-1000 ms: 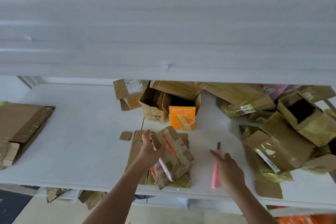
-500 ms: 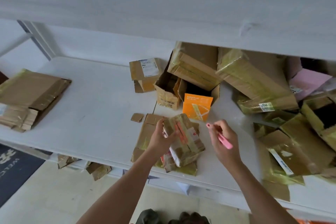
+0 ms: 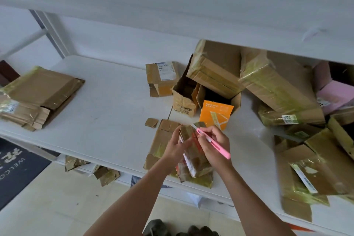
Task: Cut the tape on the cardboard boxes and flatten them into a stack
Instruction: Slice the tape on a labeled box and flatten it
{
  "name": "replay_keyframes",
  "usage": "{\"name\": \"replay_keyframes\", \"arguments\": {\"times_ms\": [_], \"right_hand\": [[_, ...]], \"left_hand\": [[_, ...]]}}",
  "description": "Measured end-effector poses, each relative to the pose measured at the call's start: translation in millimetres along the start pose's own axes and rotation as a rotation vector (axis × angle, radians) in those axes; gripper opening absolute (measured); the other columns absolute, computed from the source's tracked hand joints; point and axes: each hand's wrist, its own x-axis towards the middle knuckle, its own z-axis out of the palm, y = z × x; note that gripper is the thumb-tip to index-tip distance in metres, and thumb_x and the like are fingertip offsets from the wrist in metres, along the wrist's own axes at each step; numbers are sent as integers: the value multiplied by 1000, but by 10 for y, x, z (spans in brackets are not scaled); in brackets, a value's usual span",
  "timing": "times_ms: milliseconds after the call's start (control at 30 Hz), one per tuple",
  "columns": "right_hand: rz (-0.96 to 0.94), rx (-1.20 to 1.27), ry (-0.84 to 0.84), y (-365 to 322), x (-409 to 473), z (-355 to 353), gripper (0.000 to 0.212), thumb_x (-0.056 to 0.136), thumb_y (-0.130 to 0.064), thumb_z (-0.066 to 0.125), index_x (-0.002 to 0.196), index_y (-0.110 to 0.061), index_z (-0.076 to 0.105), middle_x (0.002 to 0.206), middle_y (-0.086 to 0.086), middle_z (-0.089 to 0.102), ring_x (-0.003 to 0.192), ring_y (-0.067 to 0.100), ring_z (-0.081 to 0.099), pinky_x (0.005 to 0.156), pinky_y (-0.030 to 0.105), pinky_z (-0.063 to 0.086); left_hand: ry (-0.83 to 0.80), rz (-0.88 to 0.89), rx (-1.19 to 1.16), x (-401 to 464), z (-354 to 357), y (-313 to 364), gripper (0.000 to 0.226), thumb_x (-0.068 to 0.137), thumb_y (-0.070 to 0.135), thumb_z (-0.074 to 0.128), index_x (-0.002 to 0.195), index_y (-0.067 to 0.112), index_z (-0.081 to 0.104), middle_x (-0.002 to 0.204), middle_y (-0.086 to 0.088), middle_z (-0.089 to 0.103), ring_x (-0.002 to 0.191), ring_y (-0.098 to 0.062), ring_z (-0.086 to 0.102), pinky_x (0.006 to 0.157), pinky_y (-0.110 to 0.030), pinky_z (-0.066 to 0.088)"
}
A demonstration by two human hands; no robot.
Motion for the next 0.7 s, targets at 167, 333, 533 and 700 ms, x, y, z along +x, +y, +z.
{"name": "replay_keyframes", "arguments": {"times_ms": [167, 333, 533, 700], "right_hand": [[-11, -6, 20, 0, -17, 3, 12, 87, -2, 68, 88, -13, 65, 88, -5, 72, 79, 6, 69, 60, 17, 53], [-64, -81, -20, 20, 16, 11, 10, 85, 1, 68, 84, -7, 63, 90, -4, 72, 85, 4, 68, 66, 19, 55], [-230, -247, -134, 14, 84, -1, 11, 83, 0, 71, 84, -3, 61, 87, 1, 70, 81, 1, 65, 65, 11, 50], [-167, -289, -213, -60, 44, -123, 11, 84, -3, 70, 84, -9, 61, 88, -2, 70, 80, 0, 65, 63, 8, 47]], "left_hand": [[-31, -51, -68, 11, -65, 22, 47, 92, 3, 60, 128, 33, 57, 118, -2, 68, 112, -27, 64, 102, -47, 49], [-59, -16, -84, 9, -75, 7, 40, 96, 5, 58, 129, 28, 55, 110, 8, 68, 101, -12, 67, 83, -22, 55], [-60, 0, -29, -57, -90, 56, 32, 100, 11, 55, 127, 26, 49, 101, 9, 62, 84, 0, 60, 60, -5, 47], [-56, -1, 20, -82, -88, 79, 29, 100, 11, 54, 127, 22, 50, 103, 1, 64, 82, 0, 61, 59, -5, 47]]}}
